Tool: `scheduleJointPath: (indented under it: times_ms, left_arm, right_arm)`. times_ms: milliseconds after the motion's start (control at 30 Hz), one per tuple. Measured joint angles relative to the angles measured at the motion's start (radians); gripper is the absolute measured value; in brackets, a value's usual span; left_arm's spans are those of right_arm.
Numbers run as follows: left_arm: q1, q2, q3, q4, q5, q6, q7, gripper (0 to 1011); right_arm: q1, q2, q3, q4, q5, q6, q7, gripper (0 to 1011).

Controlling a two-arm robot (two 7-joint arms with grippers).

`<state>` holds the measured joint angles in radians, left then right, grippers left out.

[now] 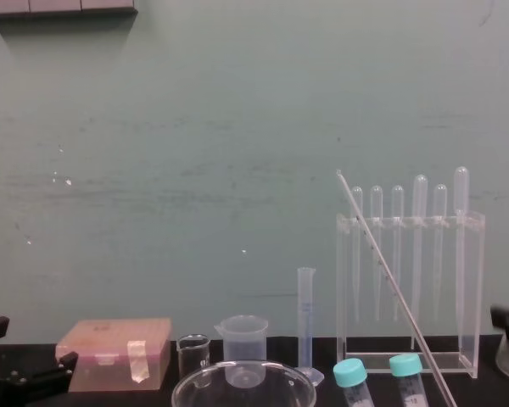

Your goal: Hold the thermometer with one hand and immerse one end into the beaker, then reinsert it into the test tube rack.

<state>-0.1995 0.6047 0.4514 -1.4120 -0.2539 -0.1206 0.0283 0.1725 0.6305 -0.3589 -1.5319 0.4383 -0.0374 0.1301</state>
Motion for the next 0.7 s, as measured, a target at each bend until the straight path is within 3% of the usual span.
scheduleJointPath:
  times_ms: [33, 167, 367, 500, 700]
  left_arm:
    - [0.0, 0.0, 0.0, 0.0, 0.0, 0.0, 0.0, 1007]
    - [0.0, 0.0, 0.0, 0.0, 0.0, 0.0, 0.0, 1008]
    - [0.0, 0.0, 0.0, 0.0, 0.0, 0.0, 0.0, 1008]
    - [0.0, 0.0, 0.0, 0.0, 0.0, 0.0, 0.0, 1008]
    - [0.0, 0.0, 0.0, 0.0, 0.0, 0.0, 0.0, 1008]
  right_arm:
    - [0.0, 0.0, 0.0, 0.0, 0.0, 0.0, 0.0, 1002]
    - [-0.012, 0.022, 0.057, -0.089, 0.149, 0.096, 0.116, 1002]
    - [0.006, 0.04, 0.081, -0.156, 0.271, 0.217, 0.249, 1002]
    - [0.041, 0.049, 0.058, -0.17, 0.312, 0.261, 0.316, 1003]
    - [0.116, 0.042, -0.007, -0.147, 0.317, 0.296, 0.367, 1002]
